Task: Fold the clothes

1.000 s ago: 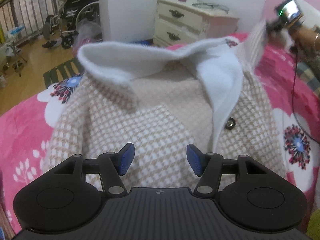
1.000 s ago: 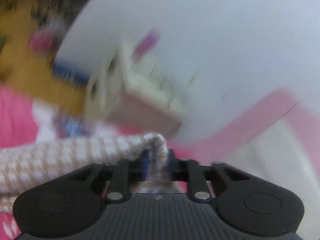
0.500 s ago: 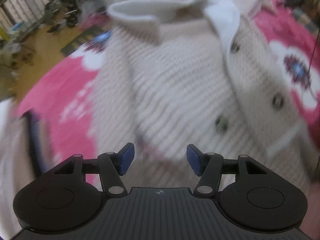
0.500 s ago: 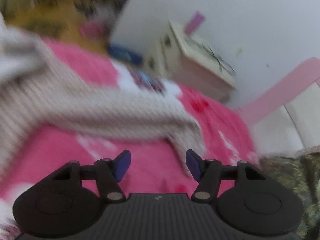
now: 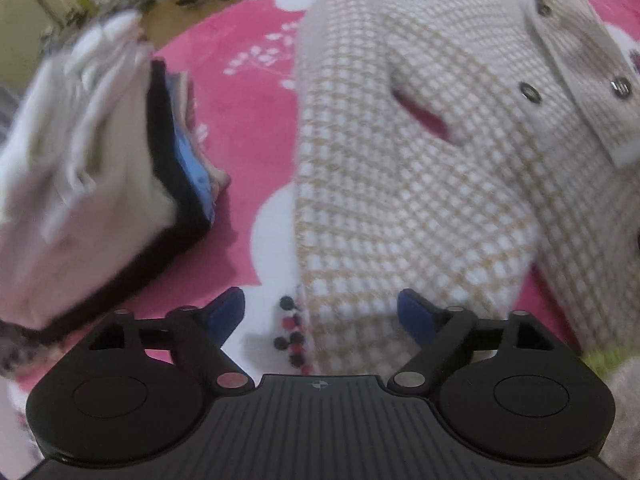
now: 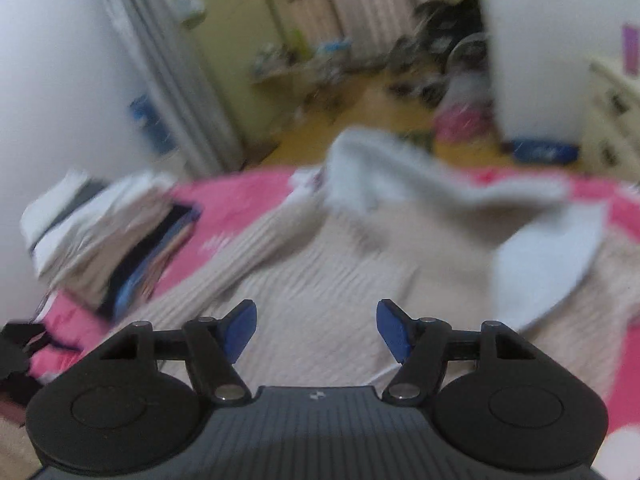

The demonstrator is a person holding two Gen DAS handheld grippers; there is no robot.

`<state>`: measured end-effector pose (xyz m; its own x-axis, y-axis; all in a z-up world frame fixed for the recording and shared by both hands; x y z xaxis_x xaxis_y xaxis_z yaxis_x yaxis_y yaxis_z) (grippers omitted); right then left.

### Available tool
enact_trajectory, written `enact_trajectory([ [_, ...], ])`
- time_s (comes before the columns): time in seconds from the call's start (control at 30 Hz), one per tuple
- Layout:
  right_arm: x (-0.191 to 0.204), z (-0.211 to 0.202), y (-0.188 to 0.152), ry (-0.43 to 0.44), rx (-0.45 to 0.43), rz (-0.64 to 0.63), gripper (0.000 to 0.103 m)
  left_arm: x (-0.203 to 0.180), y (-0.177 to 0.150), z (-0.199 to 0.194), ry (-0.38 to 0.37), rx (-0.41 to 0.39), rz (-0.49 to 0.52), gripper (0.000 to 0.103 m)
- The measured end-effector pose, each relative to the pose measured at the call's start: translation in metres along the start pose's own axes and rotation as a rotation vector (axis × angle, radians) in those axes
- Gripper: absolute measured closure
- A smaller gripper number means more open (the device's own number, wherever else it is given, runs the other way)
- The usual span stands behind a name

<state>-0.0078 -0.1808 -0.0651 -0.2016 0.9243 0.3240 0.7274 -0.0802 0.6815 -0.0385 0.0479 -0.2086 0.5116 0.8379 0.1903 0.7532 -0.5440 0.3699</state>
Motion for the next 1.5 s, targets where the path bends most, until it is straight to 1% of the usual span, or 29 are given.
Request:
enact_trajectory([
  [0.07, 0.008, 0.014, -0.017, 0.001, 0.067, 0.009, 0.034, 0.01, 0.003, 0.012, -0.074, 0.019, -0.111, 0.021],
  [0.13, 0.009, 0.025, -0.03, -0.019, 0.125, 0.018, 0.034, 0.018, 0.003, 0.021, -0.181, 0.041, -0.234, 0.037],
  [0.17, 0.008, 0.03, -0.035, -0.033, 0.149, 0.022, 0.034, 0.022, 0.002, 0.025, -0.243, 0.057, -0.302, 0.057],
  [0.2, 0.008, 0.033, -0.041, -0.049, 0.169, 0.024, 0.034, 0.025, -0.001, 0.027, -0.294, 0.071, -0.37, 0.071],
  [0.23, 0.009, 0.033, -0.048, -0.068, 0.174, 0.021, 0.034, 0.029, -0.004, 0.029, -0.341, 0.085, -0.436, 0.079],
  [0.27, 0.01, 0.033, -0.05, -0.083, 0.177, 0.02, 0.034, 0.034, -0.003, 0.027, -0.349, 0.09, -0.497, 0.095],
  [0.3, 0.011, 0.032, -0.052, -0.095, 0.18, 0.021, 0.034, 0.038, 0.0, 0.021, -0.345, 0.08, -0.533, 0.099],
  [0.4, 0.009, 0.034, -0.049, -0.096, 0.173, 0.039, 0.034, 0.051, 0.028, -0.019, -0.305, -0.006, -0.573, 0.1],
  [0.43, 0.009, 0.035, -0.048, -0.094, 0.169, 0.042, 0.034, 0.057, 0.041, -0.038, -0.289, -0.054, -0.571, 0.1],
  [0.5, 0.01, 0.036, -0.048, -0.09, 0.162, 0.042, 0.034, 0.073, 0.079, -0.085, -0.233, -0.2, -0.528, 0.1],
  [0.57, 0.011, 0.036, -0.05, -0.085, 0.16, 0.04, 0.034, 0.096, 0.122, -0.133, -0.142, -0.343, -0.467, 0.1],
  [0.63, 0.013, 0.036, -0.05, -0.084, 0.158, 0.036, 0.034, 0.124, 0.162, -0.163, -0.025, -0.438, -0.404, 0.1],
  [0.67, 0.013, 0.035, -0.05, -0.086, 0.156, 0.033, 0.034, 0.133, 0.179, -0.172, 0.04, -0.459, -0.361, 0.1],
  [0.73, 0.011, 0.034, -0.051, -0.089, 0.153, 0.03, 0.034, 0.145, 0.213, -0.169, 0.19, -0.452, -0.255, 0.095],
  [0.8, 0.009, 0.034, -0.052, -0.089, 0.154, 0.033, 0.034, 0.15, 0.232, -0.14, 0.333, -0.364, -0.117, 0.077],
  [0.83, 0.007, 0.036, -0.053, -0.088, 0.16, 0.04, 0.034, 0.151, 0.237, -0.12, 0.396, -0.311, -0.075, 0.071],
  [0.87, 0.005, 0.037, -0.054, -0.089, 0.166, 0.046, 0.034, 0.153, 0.239, -0.103, 0.429, -0.263, -0.053, 0.061],
  [0.9, 0.003, 0.038, -0.055, -0.089, 0.171, 0.051, 0.034, 0.155, 0.24, -0.086, 0.462, -0.214, -0.031, 0.055],
  [0.93, 0.002, 0.038, -0.056, -0.089, 0.175, 0.051, 0.034, 0.158, 0.241, -0.07, 0.491, -0.167, -0.012, 0.055],
  [1.0, 0.0, 0.037, -0.056, -0.092, 0.177, 0.04, 0.034, 0.166, 0.24, -0.05, 0.455, -0.116, -0.052, 0.049],
  [1.03, -0.001, 0.036, -0.055, -0.094, 0.176, 0.032, 0.034, 0.173, 0.239, -0.052, 0.446, -0.111, -0.078, 0.047],
  [1.1, -0.005, 0.034, -0.055, -0.104, 0.172, 0.014, 0.034, 0.186, 0.239, -0.062, 0.42, -0.114, -0.146, 0.037],
  [1.23, -0.02, 0.031, -0.054, -0.127, 0.156, 0.008, 0.034, 0.221, 0.238, -0.084, 0.335, -0.116, -0.303, 0.035],
  [1.3, -0.029, 0.031, -0.053, -0.139, 0.144, 0.034, 0.034, 0.233, 0.237, -0.089, 0.318, -0.137, -0.373, 0.035],
  [1.33, -0.034, 0.031, -0.053, -0.145, 0.138, 0.052, 0.034, 0.237, 0.238, -0.09, 0.392, -0.161, -0.38, 0.036],
  [1.37, -0.04, 0.03, -0.052, -0.15, 0.131, 0.076, 0.034, 0.241, 0.239, -0.092, 0.467, -0.186, -0.387, 0.051],
  [1.4, -0.046, 0.03, -0.052, -0.153, 0.126, 0.096, 0.034, 0.245, 0.24, -0.094, 0.545, -0.21, -0.388, 0.049],
  [1.43, -0.051, 0.03, -0.052, -0.155, 0.12, 0.116, 0.034, 0.248, 0.243, -0.099, 0.653, -0.227, -0.35, 0.048],
  [1.5, -0.058, 0.028, -0.051, -0.159, 0.108, 0.135, 0.034, 0.251, 0.243, -0.11, 0.754, -0.26, -0.322, 0.046],
])
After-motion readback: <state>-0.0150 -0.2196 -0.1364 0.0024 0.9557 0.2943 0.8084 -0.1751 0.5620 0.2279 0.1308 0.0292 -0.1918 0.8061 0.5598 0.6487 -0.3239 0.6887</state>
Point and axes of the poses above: each gripper's, at about its wrist camera, not at the fingertips, and z roughly the way its jaws point, x to its left, y to its top, the point moved 5 cm from there along z, roughly the way its jaws point, and after that the axes turned 2 degrees about -x, right-handed, at the moved point
